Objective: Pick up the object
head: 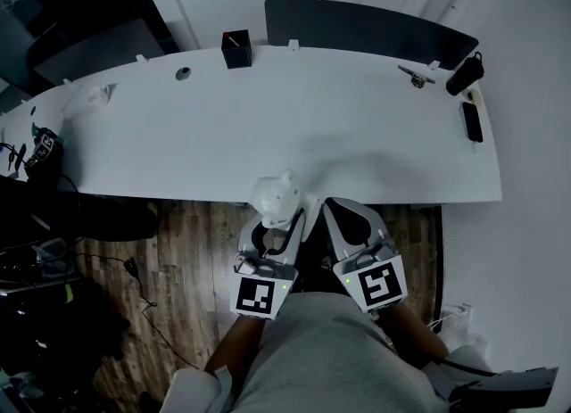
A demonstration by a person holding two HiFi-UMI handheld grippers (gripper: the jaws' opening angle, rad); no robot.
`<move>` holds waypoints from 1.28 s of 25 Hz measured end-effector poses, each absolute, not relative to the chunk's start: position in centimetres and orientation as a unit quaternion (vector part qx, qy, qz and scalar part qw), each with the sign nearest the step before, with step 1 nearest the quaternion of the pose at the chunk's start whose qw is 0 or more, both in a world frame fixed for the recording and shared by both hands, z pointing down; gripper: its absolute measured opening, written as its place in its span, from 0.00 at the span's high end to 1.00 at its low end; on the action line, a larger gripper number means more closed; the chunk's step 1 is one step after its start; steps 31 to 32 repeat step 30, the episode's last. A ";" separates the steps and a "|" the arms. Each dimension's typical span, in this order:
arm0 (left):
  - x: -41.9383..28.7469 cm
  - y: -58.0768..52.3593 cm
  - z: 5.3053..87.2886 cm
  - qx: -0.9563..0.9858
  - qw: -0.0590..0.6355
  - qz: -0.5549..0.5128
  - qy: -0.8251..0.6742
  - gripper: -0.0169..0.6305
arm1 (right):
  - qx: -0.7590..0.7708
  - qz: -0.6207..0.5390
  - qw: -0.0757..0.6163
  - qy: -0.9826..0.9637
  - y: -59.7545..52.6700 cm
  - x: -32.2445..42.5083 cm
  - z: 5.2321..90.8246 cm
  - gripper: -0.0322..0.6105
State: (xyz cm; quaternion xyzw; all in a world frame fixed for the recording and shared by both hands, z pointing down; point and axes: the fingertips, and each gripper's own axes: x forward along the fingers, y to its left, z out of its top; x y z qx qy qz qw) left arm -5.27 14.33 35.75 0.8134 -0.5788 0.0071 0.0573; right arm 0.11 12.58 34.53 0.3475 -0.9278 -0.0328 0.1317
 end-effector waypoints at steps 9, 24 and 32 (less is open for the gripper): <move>-4.6 13.8 35.7 0.815 0.050 0.007 -0.577 0.75 | 0.351 -0.034 0.122 -0.928 12.3 0.8 34.9 0.95; -3.8 12.0 35.0 0.825 0.040 0.005 -0.564 0.75 | 0.356 -0.056 0.134 -0.923 10.9 1.1 34.4 0.95; -4.0 11.8 35.2 0.822 0.041 0.004 -0.567 0.75 | 0.353 -0.057 0.136 -0.924 10.7 1.0 34.6 0.95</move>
